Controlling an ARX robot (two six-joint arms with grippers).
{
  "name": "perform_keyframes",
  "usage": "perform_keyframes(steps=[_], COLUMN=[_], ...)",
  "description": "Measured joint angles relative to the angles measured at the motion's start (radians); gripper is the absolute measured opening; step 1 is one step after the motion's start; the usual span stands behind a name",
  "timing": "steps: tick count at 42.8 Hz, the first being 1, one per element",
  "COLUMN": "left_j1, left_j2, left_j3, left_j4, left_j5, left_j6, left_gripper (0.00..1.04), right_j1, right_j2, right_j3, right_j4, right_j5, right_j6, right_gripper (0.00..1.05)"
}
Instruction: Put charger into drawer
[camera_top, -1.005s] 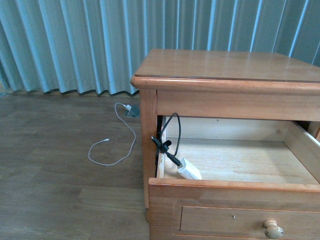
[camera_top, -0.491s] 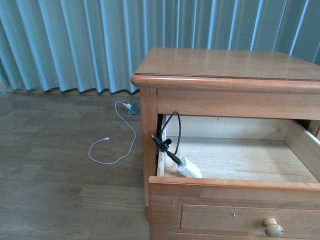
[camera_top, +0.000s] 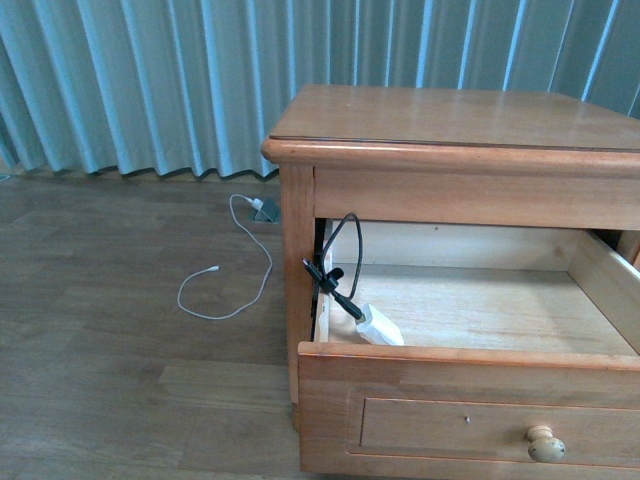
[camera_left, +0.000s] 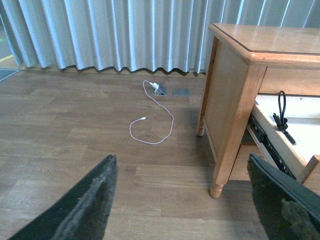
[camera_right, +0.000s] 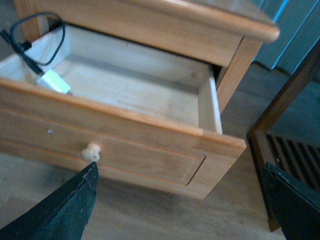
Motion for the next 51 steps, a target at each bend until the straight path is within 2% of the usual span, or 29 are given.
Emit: perform_keyframes(steps=[5, 7, 12, 21, 30, 51], left_j1=[0.000, 0.000, 0.000, 0.000, 0.000, 0.000], left_j2=[0.000, 0.000, 0.000, 0.000, 0.000, 0.000], left_j3=[0.000, 0.000, 0.000, 0.000, 0.000, 0.000], left_j4=[0.000, 0.000, 0.000, 0.000, 0.000, 0.000], left_j5=[0.000, 0.000, 0.000, 0.000, 0.000, 0.000], left_j6=[0.000, 0.001, 0.001, 0.001, 0.001, 0.001], left_gripper=[0.97, 1.00, 0.98, 0.99, 0.99, 0.99], right_j1=[0.008, 0.011, 0.015, 0.046, 0.065, 0.071], right_j2=[0.129, 0.182, 0.348, 0.811, 1.082, 1.581], right_j3=[0.029, 0.040, 0.072, 0.146, 0.215, 0.453], right_j4=[0.007, 0.025, 0.100, 0.363, 0.518, 0.731], right_j5=[-0.021, -0.024, -0.036, -0.019, 0.008, 0.039], right_j6=[0.026, 0.040, 0.077, 0.138, 0.156, 0.217], right_gripper=[0.96, 0.96, 0.96, 0.96, 0.96, 0.96])
